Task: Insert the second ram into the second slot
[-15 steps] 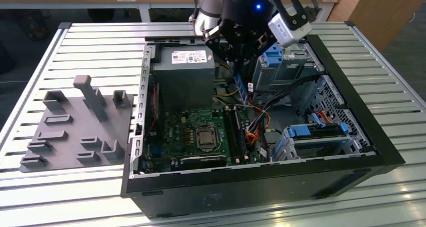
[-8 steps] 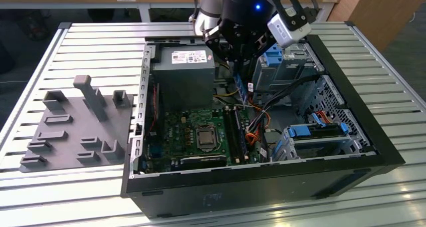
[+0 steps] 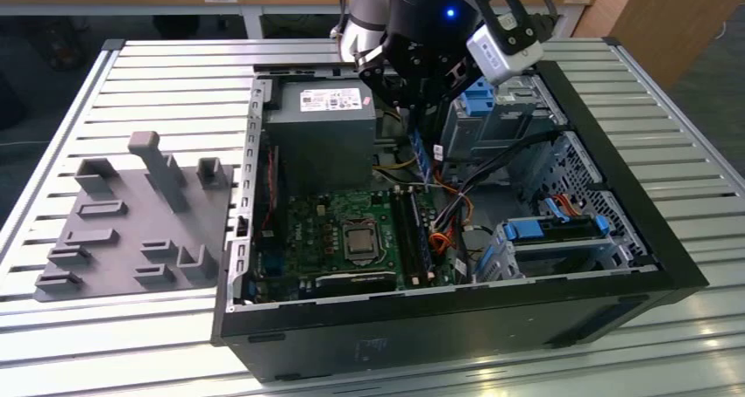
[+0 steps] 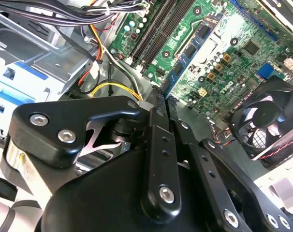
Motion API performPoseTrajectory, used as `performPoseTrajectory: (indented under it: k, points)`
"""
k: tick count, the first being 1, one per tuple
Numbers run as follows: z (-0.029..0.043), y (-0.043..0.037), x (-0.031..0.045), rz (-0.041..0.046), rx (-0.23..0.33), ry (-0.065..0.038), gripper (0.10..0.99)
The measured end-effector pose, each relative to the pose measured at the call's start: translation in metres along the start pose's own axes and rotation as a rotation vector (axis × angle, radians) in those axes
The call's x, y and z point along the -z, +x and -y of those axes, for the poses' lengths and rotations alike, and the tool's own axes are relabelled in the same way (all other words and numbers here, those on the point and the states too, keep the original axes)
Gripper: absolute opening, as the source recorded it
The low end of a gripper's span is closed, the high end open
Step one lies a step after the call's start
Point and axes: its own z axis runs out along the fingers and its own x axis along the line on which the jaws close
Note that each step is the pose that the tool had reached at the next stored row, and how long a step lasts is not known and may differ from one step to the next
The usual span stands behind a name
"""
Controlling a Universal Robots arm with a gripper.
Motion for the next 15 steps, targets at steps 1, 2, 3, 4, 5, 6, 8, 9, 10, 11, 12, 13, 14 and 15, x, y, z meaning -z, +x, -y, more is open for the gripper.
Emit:
performPoseTrajectory:
  k: [1,2,3,4,5,6,8,9,10,11,12,13,14,15]
  points:
    - [0.0000,0.0000,-0.0001,0.0001,-0.002,0.000,0.137]
    - [0.0000,0.0000,-0.0002,0.0001,-0.003,0.000,0.137]
    - [0.0000,0.0000,-0.0003,0.0002,-0.005,0.000,0.137]
    - [0.0000,0.0000,-0.0004,0.0002,-0.006,0.000,0.137]
    - [0.0000,0.0000,-0.0005,0.0003,-0.008,0.000,0.137]
    - [0.0000,0.0000,-0.0006,0.0003,-0.009,0.000,0.137]
    - [0.0000,0.0000,-0.0007,0.0004,-0.012,0.000,0.137]
    - [0.0000,0.0000,-0.0008,0.0005,-0.014,0.000,0.137]
    - [0.0000,0.0000,-0.0009,0.0005,-0.015,0.001,0.137]
    - [0.0000,0.0000,-0.0010,0.0006,-0.017,0.001,0.137]
    - [0.0000,0.0000,-0.0011,0.0006,-0.018,0.001,0.137]
    - [0.0000,0.0000,-0.0012,0.0007,-0.020,0.001,0.137]
    - [0.0001,0.0000,-0.0012,0.0007,-0.021,0.001,0.137]
    - [0.0001,0.0000,-0.0014,0.0008,-0.023,0.001,0.137]
